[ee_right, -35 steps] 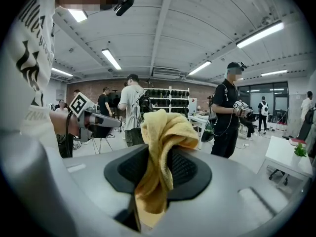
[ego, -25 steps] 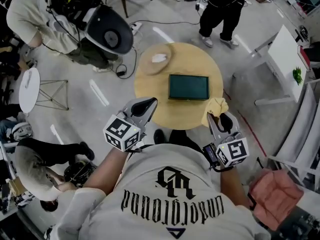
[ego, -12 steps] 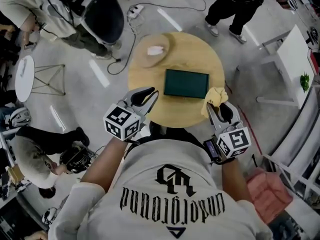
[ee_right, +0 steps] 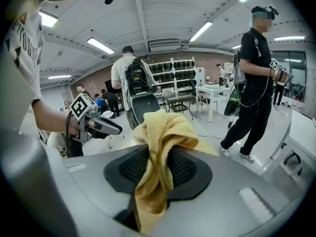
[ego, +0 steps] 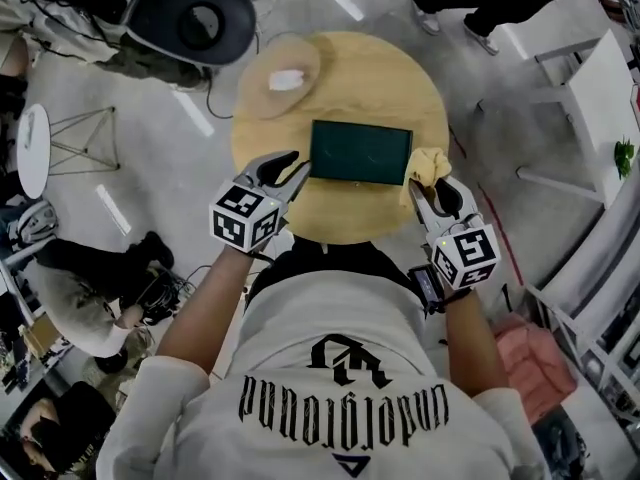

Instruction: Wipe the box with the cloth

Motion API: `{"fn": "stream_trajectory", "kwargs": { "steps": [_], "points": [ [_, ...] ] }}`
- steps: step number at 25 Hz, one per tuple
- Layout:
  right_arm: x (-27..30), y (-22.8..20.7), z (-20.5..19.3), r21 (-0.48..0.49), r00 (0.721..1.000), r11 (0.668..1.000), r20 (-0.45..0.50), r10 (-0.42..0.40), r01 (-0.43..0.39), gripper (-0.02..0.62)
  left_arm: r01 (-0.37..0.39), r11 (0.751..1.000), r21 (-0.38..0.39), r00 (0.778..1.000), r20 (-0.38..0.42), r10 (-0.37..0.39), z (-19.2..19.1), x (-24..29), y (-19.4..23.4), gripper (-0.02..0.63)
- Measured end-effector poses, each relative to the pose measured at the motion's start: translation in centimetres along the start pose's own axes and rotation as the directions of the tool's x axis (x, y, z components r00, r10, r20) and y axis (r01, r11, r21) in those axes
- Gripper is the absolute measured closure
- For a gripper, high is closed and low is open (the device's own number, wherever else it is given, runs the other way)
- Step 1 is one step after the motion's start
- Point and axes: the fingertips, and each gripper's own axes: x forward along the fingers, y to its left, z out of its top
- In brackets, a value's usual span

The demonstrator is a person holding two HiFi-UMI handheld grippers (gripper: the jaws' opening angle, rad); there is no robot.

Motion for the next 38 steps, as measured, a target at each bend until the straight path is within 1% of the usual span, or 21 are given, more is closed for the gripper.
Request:
{"fn": "stream_trajectory", "kwargs": {
  "steps": [1,3,6,8,10,12,16,19,24,26,27,29,31,32,36,38],
  "points": [
    [0.6,-0.4,-0.4,0.002,1.000,1.000,-0.013,0.004,-0.004,0.475,-0.002,1.000,-0.014,1.000,-0.019,0.001,-0.6,0.7,0.5,0.484],
    [2.1,-1.1,-1.3,0.003,0.999,1.000,-0.036,0.008,-0.008,0.474,-0.001,0.998,-0.065,0.999,-0.047,-0.002,-1.7,2.2,1.8,0.467],
    [4.2,-2.1,-2.7,0.006,0.997,1.000,-0.074,0.011,-0.010,0.474,-0.015,0.991,-0.135,0.996,-0.087,0.003,-3.5,4.0,4.0,0.446],
    [5.5,-2.6,-3.8,0.007,0.995,1.000,-0.102,0.014,-0.013,0.474,-0.027,0.984,-0.178,0.993,-0.119,0.006,-5.0,5.0,5.3,0.419],
    [7.0,-3.1,-5.1,0.013,0.992,1.000,-0.127,0.019,-0.017,0.472,-0.041,0.977,-0.209,0.989,-0.145,0.011,-6.5,6.0,6.9,0.404],
    [8.7,-3.6,-6.4,0.027,0.988,0.999,-0.154,0.022,-0.018,0.472,-0.050,0.973,-0.228,0.986,-0.167,0.011,-8.0,6.8,8.3,0.370],
    [11.3,-4.1,-8.8,0.036,0.977,0.999,-0.213,0.025,-0.018,0.471,-0.025,0.948,-0.318,0.981,-0.188,-0.038,-10.5,8.1,9.2,0.331],
    [12.5,-4.6,-10.3,0.040,0.967,0.999,-0.255,0.021,-0.011,0.471,-0.005,0.928,-0.373,0.977,-0.198,-0.074,-11.9,9.2,9.3,0.330],
    [14.1,-5.4,-11.9,0.037,0.951,0.999,-0.309,-0.001,0.013,0.474,0.045,0.905,-0.424,0.970,-0.199,-0.142,-13.3,10.6,9.3,0.326],
    [14.8,-5.7,-12.4,0.027,0.944,0.999,-0.330,-0.014,0.024,0.477,0.074,0.889,-0.452,0.967,-0.187,-0.175,-13.6,10.9,9.3,0.327],
    [15.1,-5.8,-12.6,0.021,0.941,0.999,-0.339,-0.020,0.029,0.479,0.092,0.880,-0.466,0.965,-0.177,-0.194,-13.7,10.9,9.2,0.334],
    [15.6,-5.7,-12.7,0.009,0.936,0.999,-0.352,-0.029,0.034,0.480,0.128,0.862,-0.490,0.962,-0.150,-0.228,-13.8,11.0,9.1,0.369],
    [16.1,-5.5,-12.4,-0.006,0.934,1.000,-0.356,-0.029,0.029,0.482,0.162,0.846,-0.509,0.958,-0.125,-0.258,-13.8,10.9,8.9,0.371],
    [16.5,-5.3,-12.1,-0.010,0.934,1.000,-0.357,-0.022,0.020,0.482,0.172,0.843,-0.510,0.955,-0.123,-0.269,-13.8,10.9,8.9,0.370],
    [18.4,-3.6,-11.3,-0.030,0.931,0.999,-0.363,0.032,-0.046,0.483,0.175,0.856,-0.486,0.950,-0.145,-0.276,-13.5,11.1,8.8,0.370],
    [19.5,-2.3,-10.8,-0.050,0.929,0.995,-0.365,0.060,-0.084,0.483,0.178,0.854,-0.490,0.948,-0.148,-0.282,-13.6,11.3,8.8,0.370]
  ]
}}
